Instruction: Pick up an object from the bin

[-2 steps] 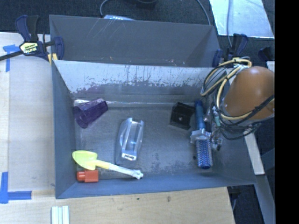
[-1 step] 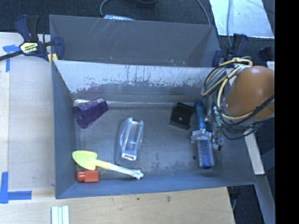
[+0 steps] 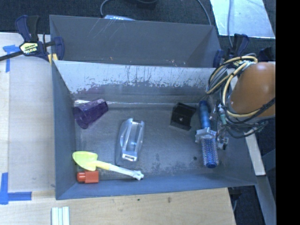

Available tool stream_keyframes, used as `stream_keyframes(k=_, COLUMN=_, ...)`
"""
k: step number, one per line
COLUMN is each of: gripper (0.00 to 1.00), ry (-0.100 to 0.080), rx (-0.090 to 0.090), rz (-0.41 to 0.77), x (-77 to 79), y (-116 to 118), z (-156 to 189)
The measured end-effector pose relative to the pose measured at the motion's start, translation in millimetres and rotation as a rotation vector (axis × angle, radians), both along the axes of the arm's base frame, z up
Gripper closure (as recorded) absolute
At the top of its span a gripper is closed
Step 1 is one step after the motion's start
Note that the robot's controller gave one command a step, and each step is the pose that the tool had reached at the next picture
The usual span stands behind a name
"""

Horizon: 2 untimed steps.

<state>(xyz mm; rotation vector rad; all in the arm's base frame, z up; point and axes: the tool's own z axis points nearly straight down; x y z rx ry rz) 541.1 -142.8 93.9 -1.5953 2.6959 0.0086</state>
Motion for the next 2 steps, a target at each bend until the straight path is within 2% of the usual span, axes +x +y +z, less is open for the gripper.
stream_keyframes(k=2, gripper=1.00, ry=-0.008, rx=-0.002, rz=-0.003, x=2.0, y=-1.4, z=34.4)
